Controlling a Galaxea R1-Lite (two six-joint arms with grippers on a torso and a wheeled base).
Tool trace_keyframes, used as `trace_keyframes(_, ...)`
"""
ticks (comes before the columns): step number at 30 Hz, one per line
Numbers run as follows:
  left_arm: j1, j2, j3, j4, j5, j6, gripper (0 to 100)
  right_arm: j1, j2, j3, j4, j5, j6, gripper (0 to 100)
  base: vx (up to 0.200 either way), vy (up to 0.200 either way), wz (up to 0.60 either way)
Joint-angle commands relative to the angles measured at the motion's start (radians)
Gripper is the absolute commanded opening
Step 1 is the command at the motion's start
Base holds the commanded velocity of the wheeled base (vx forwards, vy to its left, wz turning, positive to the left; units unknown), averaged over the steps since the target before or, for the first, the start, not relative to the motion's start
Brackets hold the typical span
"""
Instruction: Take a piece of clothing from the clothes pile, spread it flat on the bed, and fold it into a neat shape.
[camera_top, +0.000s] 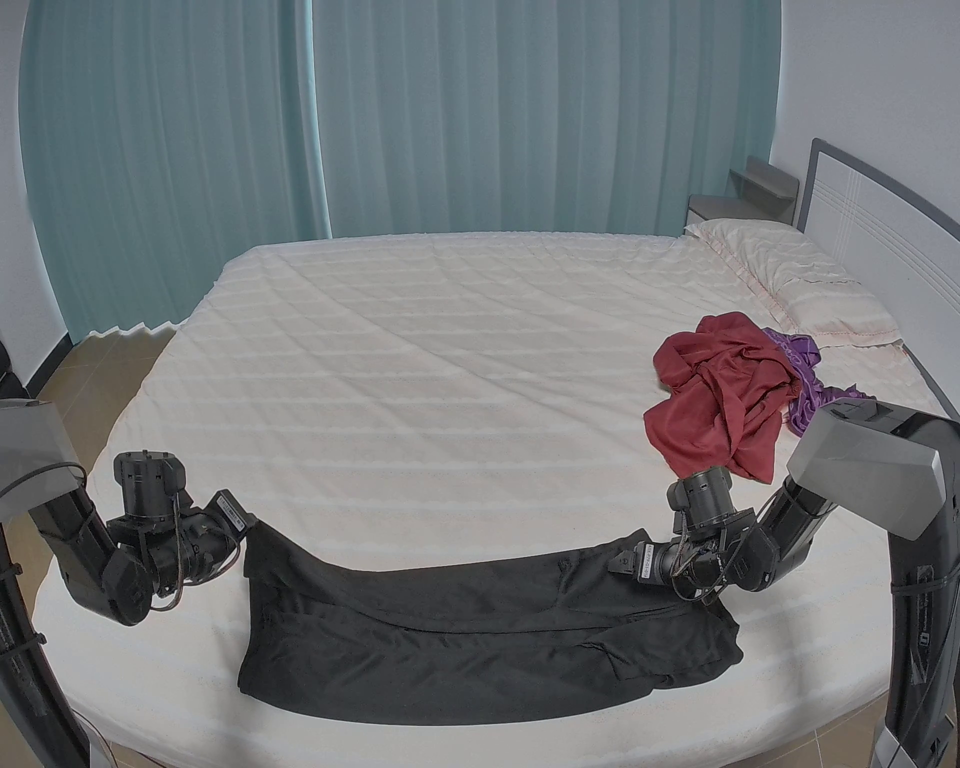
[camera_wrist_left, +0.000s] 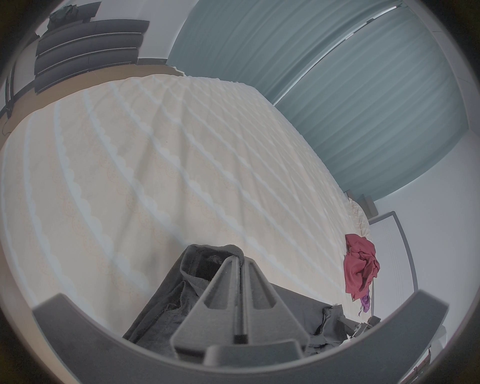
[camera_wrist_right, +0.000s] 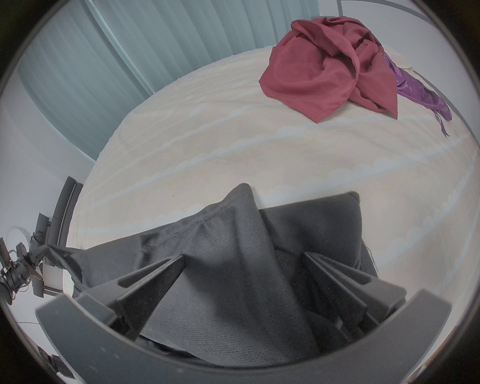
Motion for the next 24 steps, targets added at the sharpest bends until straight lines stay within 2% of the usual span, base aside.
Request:
trace_keyframes(1,0.0,0.005,-0.078,-0.003,0.008,-0.002,0,-0.002,0.006,-0.004,0.002,0.001,0.001,100,0.0,0.0,0.0)
trace_keyframes(5,0.0,-0.004,-0.099,-0.036,0.036,-0.01,0,-0.002,0.006,-0.003,0.0,0.001,0.009,100,0.0,0.0,0.0)
trace_keyframes(11,0.007,0.05,0.009,-0.125,0.043,-0.003,0,-0.002,-0.007,0.004,-0.001,0.002,0.027,100,0.0,0.0,0.0)
trace_keyframes(18,0.023,0.114,0.154,-0.349,0.04,0.04,0,-0.022,-0.079,0.017,0.002,0.005,0.111,100,0.0,0.0,0.0)
trace_keyframes(24,0.023,0.123,0.194,-0.392,0.04,0.079,0,-0.045,-0.145,0.074,-0.001,0.015,0.21,100,0.0,0.0,0.0)
